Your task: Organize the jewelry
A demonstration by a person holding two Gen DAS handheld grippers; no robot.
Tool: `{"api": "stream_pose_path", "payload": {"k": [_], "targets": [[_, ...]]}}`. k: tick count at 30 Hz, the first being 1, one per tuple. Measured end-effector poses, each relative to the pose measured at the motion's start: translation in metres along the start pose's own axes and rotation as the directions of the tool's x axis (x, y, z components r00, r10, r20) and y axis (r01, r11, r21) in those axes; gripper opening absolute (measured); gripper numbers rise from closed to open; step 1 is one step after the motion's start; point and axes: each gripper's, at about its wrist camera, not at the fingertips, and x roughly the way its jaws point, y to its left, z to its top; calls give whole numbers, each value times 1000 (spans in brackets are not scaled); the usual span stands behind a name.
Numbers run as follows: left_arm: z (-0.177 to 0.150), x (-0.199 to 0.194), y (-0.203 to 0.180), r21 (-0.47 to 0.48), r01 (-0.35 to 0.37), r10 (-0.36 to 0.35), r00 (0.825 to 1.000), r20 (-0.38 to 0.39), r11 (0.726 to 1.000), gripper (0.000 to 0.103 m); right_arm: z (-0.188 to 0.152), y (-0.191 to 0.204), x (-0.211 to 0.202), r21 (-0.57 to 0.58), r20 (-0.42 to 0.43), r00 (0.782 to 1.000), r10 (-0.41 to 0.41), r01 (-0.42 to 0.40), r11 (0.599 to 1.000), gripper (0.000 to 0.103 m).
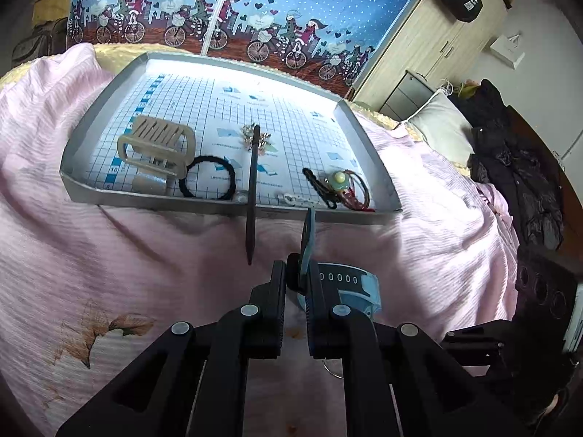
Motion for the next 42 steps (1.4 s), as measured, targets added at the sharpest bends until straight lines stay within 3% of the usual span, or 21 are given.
{"api": "stream_pose_path", "payload": {"k": [6,16,29,32,37,42], "targets": [[2,-6,-6,33,3,-4,1000,25,999,7,5,12,-26,-61,120,992,-21,29,998,3],[2,-7,-3,27,-5,4,1000,30,1000,7,13,-3,-31,-27,154,986,-62,67,997,3],[1,-7,-3,27,-7,7,1000,25,1000,7,5,-22,9,22,-29,996,-84,85,996,4],[1,-7,-3,27,-7,7,1000,26,1000,7,3,-20,11,6,-33,994,-103,103,995,4],[1,-9,-7,46,11,-13,999,40,999,7,8,-13,-9,-20,69,989,-131,133,991,3],[0,-18,-22,113,29,-37,996,76,993,6,11,-12,-31,-24,179,971,-161,168,985,3]]}}
